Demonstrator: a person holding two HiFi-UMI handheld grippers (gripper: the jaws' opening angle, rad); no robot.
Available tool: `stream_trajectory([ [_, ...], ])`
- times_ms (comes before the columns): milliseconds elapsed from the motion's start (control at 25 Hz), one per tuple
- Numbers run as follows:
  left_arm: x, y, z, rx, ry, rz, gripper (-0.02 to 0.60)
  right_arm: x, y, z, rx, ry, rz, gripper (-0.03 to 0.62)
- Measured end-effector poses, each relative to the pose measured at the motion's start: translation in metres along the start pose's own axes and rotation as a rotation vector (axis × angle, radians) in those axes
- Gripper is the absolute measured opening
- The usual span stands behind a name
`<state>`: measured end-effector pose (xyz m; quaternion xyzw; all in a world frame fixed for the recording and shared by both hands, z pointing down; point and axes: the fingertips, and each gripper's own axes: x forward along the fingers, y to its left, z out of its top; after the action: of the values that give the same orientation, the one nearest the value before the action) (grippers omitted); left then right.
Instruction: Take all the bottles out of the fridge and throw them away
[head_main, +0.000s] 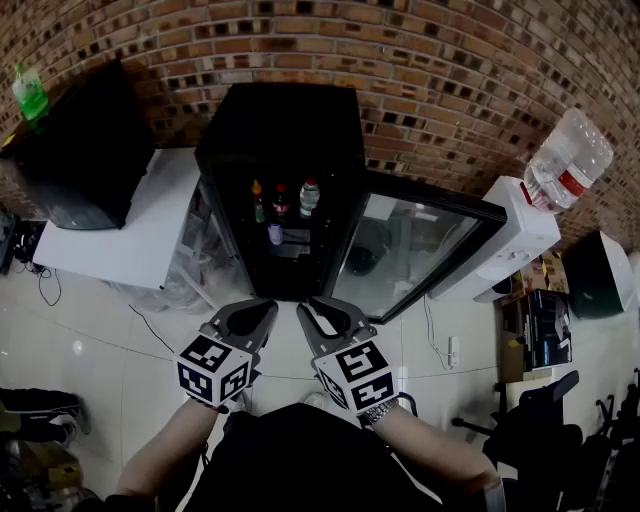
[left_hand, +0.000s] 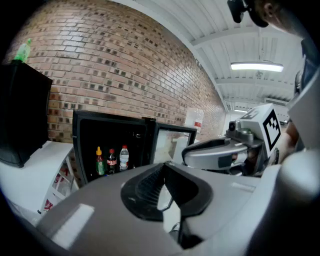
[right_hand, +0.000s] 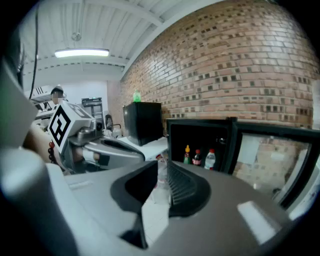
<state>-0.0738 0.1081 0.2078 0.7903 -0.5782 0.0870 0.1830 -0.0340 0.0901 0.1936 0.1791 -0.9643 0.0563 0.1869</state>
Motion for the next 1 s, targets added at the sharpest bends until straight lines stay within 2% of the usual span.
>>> stream_trajectory([
  [120, 0.004, -0.001, 0.001, -0.001, 0.002, 0.011, 0.003, 0.0, -0.004, 0.0, -0.001, 0.002, 0.003, 0.069],
  [480, 0.004, 0.013, 0.0, 0.0, 0.014, 0.042, 0.003, 0.019, -0.01, 0.0, 0.008, 0.015, 0.017, 0.071],
  [560, 0.004, 0.021, -0.001, 0.003, 0.02, 0.043, 0.003, 0.029, -0.012, 0.0, 0.015, 0.021, 0.007, 0.092],
  [1000, 0.016, 0.098, 0.006, 0.03, 0.058, 0.007, 0.003, 0.125, -0.037, 0.022, 0.049, 0.06, -0.075, 0.114],
])
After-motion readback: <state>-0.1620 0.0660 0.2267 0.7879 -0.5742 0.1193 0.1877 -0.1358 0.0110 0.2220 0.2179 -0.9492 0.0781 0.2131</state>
